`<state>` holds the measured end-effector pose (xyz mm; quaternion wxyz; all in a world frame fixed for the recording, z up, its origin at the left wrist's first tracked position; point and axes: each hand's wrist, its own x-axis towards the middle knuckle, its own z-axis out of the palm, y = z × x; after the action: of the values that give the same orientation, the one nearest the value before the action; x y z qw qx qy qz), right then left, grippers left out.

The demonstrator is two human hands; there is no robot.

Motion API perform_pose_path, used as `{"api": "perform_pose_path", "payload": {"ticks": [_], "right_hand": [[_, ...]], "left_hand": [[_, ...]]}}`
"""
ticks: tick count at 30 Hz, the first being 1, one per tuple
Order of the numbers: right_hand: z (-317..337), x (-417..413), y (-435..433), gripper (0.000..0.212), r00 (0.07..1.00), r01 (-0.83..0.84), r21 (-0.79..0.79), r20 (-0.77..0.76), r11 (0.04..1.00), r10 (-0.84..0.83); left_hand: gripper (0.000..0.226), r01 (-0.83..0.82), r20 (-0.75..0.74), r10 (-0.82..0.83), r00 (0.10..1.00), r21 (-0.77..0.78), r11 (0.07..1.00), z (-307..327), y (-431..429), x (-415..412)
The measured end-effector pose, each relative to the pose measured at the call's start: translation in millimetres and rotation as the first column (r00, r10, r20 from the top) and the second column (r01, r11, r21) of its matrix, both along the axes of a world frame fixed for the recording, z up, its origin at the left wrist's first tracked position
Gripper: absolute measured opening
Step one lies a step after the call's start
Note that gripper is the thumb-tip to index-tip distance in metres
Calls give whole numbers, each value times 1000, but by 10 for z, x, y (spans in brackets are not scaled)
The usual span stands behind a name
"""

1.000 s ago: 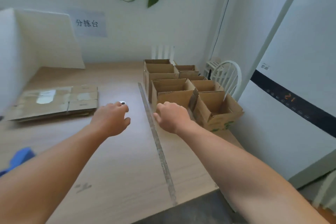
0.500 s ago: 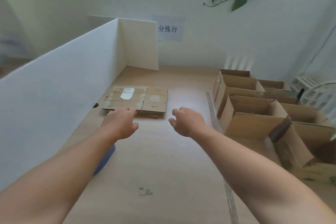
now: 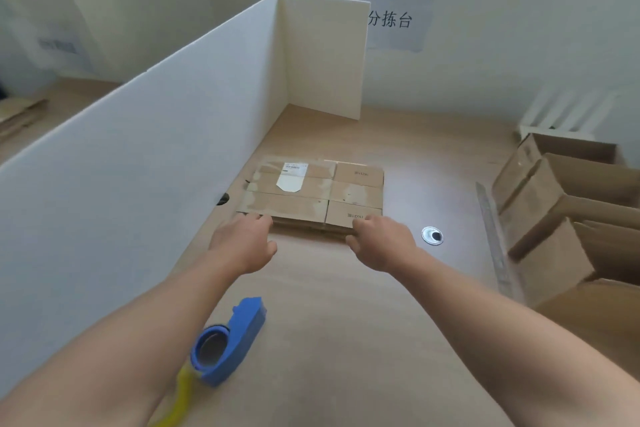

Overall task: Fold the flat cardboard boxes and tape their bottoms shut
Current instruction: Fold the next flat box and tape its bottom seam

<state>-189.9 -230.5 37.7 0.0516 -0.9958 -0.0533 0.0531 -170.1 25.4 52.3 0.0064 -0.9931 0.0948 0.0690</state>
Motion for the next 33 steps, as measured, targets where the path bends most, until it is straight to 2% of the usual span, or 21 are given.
{"api": "perform_pose_path", "payload": {"ticks": [3, 6, 10, 13, 16, 22, 26, 29, 33], "right_hand": [[-186, 365, 56, 28, 992, 109, 15, -73, 994, -108], [-433, 729, 82, 32, 949, 288, 89, -163, 953, -272], [-731, 1141, 44, 50, 822, 569, 314, -254, 760, -510], [-912, 1362, -37, 56, 715, 698, 371, -303, 613, -630], [-1075, 1508, -119, 55, 633, 767, 396, -347, 505, -692], [-1253, 1526, -153, 37, 525, 800, 515, -353, 308, -775], [-1219, 1311, -176, 52, 464, 799, 575, -405, 174, -788], [-1191, 1005, -204, 44, 482, 719, 691, -423, 71, -768], [-1123, 423, -297, 24, 501, 573, 819, -386, -37, -775]], "left_hand": [[32, 12, -35, -13, 999, -14, 1000, -206, 93, 524], [39, -30, -78, 25, 997, -68, 997, -459, 208, 1078], [49, -119, -162, 94, 982, -154, 981, -823, 354, 1700], [57, -173, -197, 135, 971, -189, 967, -1088, 474, 1998], [64, -254, -252, 186, 950, -275, 927, -1326, 554, 2184], [66, -356, -238, 274, 932, -451, 819, -1546, 497, 2203], [79, -451, -283, 351, 893, -561, 694, -1494, 502, 2096], [79, -495, -305, 395, 866, -637, 591, -1386, 473, 1888], [85, -446, -279, 371, 885, -735, 511, -1178, 403, 1399]]}}
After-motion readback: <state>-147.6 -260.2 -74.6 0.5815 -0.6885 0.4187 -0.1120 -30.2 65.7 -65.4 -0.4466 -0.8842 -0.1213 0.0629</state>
